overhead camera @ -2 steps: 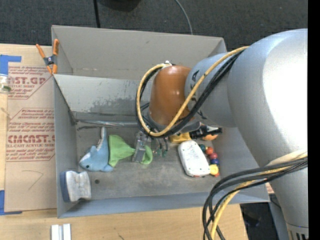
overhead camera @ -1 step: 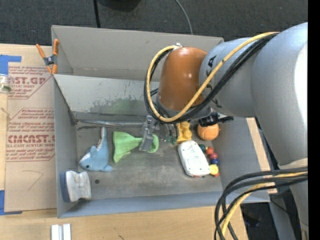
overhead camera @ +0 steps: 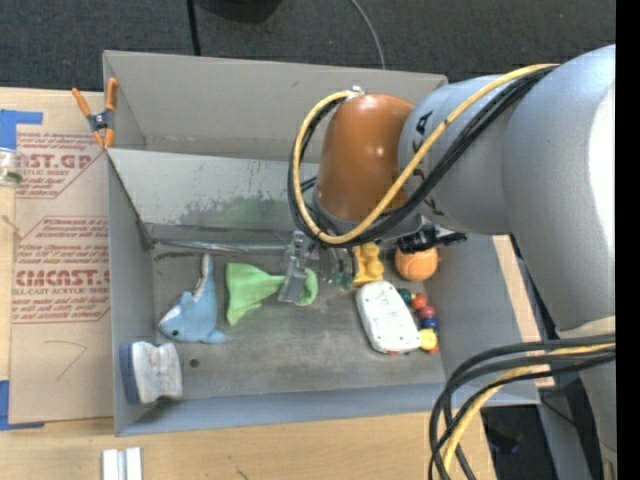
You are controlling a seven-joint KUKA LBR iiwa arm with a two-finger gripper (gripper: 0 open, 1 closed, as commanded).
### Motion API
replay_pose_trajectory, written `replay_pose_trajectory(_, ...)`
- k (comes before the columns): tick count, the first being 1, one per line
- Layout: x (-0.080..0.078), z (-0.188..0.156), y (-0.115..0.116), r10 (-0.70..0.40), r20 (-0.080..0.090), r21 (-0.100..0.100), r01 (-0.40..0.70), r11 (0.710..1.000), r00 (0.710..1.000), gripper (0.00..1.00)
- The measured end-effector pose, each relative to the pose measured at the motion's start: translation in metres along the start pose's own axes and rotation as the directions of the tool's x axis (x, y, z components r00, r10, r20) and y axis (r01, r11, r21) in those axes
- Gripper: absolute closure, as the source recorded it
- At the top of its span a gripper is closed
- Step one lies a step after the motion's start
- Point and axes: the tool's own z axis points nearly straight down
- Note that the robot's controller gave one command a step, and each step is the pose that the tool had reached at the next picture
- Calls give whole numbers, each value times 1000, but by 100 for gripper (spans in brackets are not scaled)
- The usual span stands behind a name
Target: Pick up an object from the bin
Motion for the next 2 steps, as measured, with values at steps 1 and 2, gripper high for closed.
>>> replay_pose_trajectory(1, 0, -31, -1, 5, -2, 0, -5, 1000, 1000, 100)
replay_pose_trajectory(2, -5, -84, 7, -20, -2, 1, 20, 1000, 1000, 100)
